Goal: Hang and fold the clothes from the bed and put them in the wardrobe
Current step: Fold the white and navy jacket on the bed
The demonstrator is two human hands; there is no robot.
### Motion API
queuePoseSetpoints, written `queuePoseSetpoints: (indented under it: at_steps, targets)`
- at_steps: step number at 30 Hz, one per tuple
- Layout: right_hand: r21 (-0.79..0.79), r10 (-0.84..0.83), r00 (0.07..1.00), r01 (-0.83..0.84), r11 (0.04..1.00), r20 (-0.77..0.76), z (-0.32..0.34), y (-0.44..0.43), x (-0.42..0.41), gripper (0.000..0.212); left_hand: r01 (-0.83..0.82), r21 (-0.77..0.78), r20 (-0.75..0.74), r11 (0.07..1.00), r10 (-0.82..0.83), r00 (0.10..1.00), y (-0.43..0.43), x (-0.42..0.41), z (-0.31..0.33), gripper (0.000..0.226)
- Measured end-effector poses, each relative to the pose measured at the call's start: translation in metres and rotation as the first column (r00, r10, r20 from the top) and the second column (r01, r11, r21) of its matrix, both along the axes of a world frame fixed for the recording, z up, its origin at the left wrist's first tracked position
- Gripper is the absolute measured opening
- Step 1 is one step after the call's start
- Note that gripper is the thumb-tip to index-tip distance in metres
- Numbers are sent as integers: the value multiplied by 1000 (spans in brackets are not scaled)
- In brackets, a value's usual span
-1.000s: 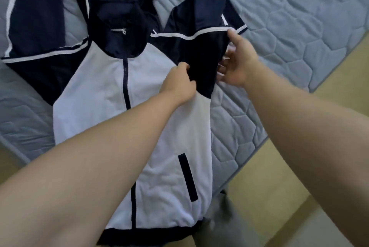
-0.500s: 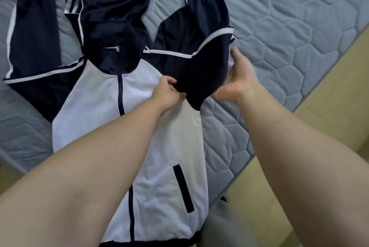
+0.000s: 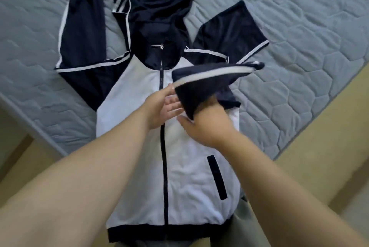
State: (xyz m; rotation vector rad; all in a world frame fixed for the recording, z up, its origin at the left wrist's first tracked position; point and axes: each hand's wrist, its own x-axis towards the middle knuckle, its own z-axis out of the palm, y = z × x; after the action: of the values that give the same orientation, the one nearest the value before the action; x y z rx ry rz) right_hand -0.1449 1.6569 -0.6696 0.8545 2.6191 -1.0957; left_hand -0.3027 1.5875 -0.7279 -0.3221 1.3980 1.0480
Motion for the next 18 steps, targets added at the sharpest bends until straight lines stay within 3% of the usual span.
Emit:
queuePoseSetpoints:
  at_steps: [2,3,5,7,9,11,12,15,18]
  targets:
    - [64,295,925,-318,946,239,-24,-53,6,52,-35,-142,-77,989,24,997,-50,-16,7,46]
    - [15,364,877,-388,921,313,-36,-75,12,53,-29,-197,-92,980,11,996,-72,-22,9,52]
    - [-95,429,799,-432,897,422,-59,-108,20,75,19,-254,-81,967,-41,996,-111,-27,8,56]
    - [-121,358,828,-340,932,431,-72,-117,26,95,133,-277,-101,952,-167,981,-128,-19,7,52]
    - [-157,130,904,-71,985,408,-82,-122,23,98,236,-270,-156,934,-284,946,-140,-9,3,47]
    - [-209,-93,912,189,959,401,-87,-121,19,90,251,-230,-206,940,-299,932,-149,1,-3,51]
    - [-226,-138,906,244,943,400,-88,-121,18,79,248,-201,-232,948,-292,928,-153,5,-5,53]
    - [-210,-43,894,151,966,447,-88,-129,16,28,177,-144,-328,974,-216,920,-166,16,-6,45]
    - [-245,29,894,92,965,448,-84,-142,21,15,220,-184,-436,958,-281,855,-185,22,1,39]
